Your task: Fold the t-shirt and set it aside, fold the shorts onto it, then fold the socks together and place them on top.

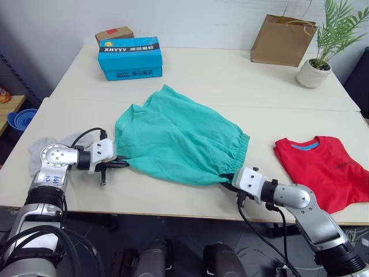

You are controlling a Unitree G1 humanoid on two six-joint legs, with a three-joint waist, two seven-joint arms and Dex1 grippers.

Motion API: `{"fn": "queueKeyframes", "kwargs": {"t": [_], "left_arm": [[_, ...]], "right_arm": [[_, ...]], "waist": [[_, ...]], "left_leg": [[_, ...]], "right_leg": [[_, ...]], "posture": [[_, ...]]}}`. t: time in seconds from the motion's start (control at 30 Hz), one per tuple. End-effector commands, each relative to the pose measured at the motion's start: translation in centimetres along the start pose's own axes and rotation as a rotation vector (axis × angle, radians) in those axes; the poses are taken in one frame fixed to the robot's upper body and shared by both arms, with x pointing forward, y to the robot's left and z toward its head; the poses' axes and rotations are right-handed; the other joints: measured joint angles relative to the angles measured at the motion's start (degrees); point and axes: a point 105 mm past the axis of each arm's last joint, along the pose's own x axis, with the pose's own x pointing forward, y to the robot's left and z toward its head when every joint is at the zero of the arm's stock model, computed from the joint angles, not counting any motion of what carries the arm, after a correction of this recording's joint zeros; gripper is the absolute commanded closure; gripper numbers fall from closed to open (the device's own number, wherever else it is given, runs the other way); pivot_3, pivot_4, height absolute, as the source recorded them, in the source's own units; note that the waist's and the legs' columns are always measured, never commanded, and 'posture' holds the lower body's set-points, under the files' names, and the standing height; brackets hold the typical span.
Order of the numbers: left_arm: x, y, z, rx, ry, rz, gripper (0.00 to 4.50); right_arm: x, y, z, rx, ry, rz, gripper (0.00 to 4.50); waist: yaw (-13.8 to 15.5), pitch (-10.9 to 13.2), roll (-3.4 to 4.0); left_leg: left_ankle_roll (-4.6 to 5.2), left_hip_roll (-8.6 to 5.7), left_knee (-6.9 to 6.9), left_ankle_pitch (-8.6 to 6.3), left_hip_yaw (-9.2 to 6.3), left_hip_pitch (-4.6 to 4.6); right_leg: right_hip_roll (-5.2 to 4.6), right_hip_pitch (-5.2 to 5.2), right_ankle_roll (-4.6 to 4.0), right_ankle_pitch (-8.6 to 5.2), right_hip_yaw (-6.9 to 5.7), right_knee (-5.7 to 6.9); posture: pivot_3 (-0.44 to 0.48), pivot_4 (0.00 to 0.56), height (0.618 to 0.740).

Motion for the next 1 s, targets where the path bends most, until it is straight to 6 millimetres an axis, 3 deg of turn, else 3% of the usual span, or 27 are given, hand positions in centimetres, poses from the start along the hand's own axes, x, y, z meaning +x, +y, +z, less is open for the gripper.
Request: {"fn": "queueKeyframes", "kwargs": {"t": [0.03, 0.17, 0.47, 0.67, 0.8, 1.0], "left_arm": [[-0.4, -3.2, 2.7, -0.024, -0.117, -0.174, 4.5], [-1.1, -6.5, 5.9, -0.112, -0.177, -0.26, 4.5], [-3.3, -12.3, 6.3, -0.353, -0.073, -0.394, 4.5], [-4.1, -12.9, 7.6, -0.449, -0.065, -0.439, 4.5], [-3.3, -5.9, 10.3, -0.18, -0.176, -0.212, 4.5], [-0.4, 4.6, 15.6, 0.115, -0.33, 0.048, 4.5]], "right_arm": [[-1.0, -0.8, 2.3, 0.013, -0.148, -0.028, 4.49], [-3.3, 0.3, 2.6, -0.015, -0.201, 0.084, 4.49], [-7.7, 2.7, -0.8, 0.038, -0.087, 0.232, 4.49], [-8.6, 3.9, -0.7, 0.097, -0.097, 0.248, 4.49], [-9.2, 2.6, 3.3, 0.306, -0.216, 0.169, 4.49], [-10.3, -1.8, 4.9, 0.435, -0.31, -0.087, 4.49]], "waist": [[-0.4, 0.0, 0.0], [-0.8, 0.1, -0.15], [-0.8, 0.3, 0.06], [-0.4, 0.4, 0.26], [1.2, 0.6, 0.57], [2.6, 0.5, 0.39]], "left_leg": [[0.01, 0.0, -0.07, -0.01, 0.0, -0.02], [0.01, 0.0, -0.27, 0.01, -0.09, -0.08], [-0.25, 0.02, -0.5, -0.17, -0.18, 0.36], [-0.34, 0.02, -0.69, -0.2, -0.18, 0.47], [-0.34, 0.01, -0.7, -0.16, -0.24, 0.4], [-0.48, -0.01, -0.58, -0.03, -0.14, 0.34]], "right_leg": [[0.0, -0.01, 0.0, 0.0, 0.0, -0.03], [0.03, 0.02, 0.0, 0.0, -0.08, -0.08], [0.05, 0.69, -0.01, -0.03, -0.14, -0.99], [0.04, 0.74, -0.06, -0.06, -0.06, -1.14], [0.05, 0.71, -0.19, -0.13, -0.06, -1.25], [0.14, 0.65, -0.11, -0.04, -0.09, -1.11]], "posture": [[0.0, 0.15, 0.74], [0.0, 0.15, 0.74], [0.0, 0.15, 0.74], [0.0, 0.15, 0.74], [0.0, 0.15, 0.74], [0.0, 0.15, 0.74]]}}
